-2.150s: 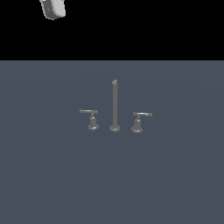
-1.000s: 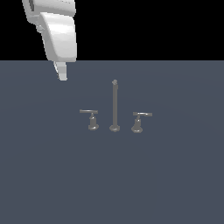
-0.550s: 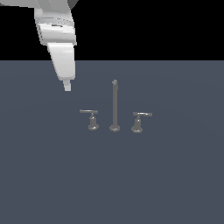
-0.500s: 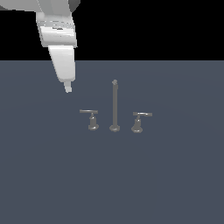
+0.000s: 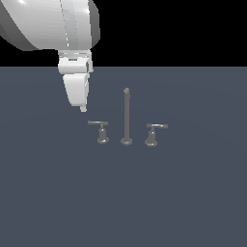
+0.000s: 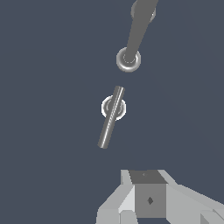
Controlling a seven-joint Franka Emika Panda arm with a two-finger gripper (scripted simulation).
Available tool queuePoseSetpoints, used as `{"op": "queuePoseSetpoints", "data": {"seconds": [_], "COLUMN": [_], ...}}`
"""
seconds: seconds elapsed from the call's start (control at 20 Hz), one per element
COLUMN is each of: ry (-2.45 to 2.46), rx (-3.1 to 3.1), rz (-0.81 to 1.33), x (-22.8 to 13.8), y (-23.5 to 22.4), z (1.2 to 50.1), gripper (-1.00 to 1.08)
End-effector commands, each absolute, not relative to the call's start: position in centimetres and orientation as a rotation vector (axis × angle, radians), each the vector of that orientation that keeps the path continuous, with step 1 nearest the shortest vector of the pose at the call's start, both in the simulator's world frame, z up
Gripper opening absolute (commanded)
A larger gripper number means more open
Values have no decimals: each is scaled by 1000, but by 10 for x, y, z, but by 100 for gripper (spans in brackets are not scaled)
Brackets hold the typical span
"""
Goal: Turn on the faucet by rotating a designated handle.
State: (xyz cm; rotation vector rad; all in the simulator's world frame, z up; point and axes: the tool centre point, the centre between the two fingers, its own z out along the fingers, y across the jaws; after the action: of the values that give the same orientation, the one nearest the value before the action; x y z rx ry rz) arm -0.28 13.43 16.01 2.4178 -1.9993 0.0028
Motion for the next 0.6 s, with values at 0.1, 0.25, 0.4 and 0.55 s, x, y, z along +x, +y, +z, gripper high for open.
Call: {"op": "queuePoseSetpoints", "data": {"seconds": [0.1, 0.25, 0.4, 0.55], "ry": [-2118, -2187, -2246, -2292], "rx": [2313, 2249, 2191, 2144], "rz": [5, 5, 5, 4], "x": [21, 35, 47, 56], "y": [128, 124, 119, 115], "z": [136, 122, 110, 100], "gripper": [-100, -100, -100, -100]}}
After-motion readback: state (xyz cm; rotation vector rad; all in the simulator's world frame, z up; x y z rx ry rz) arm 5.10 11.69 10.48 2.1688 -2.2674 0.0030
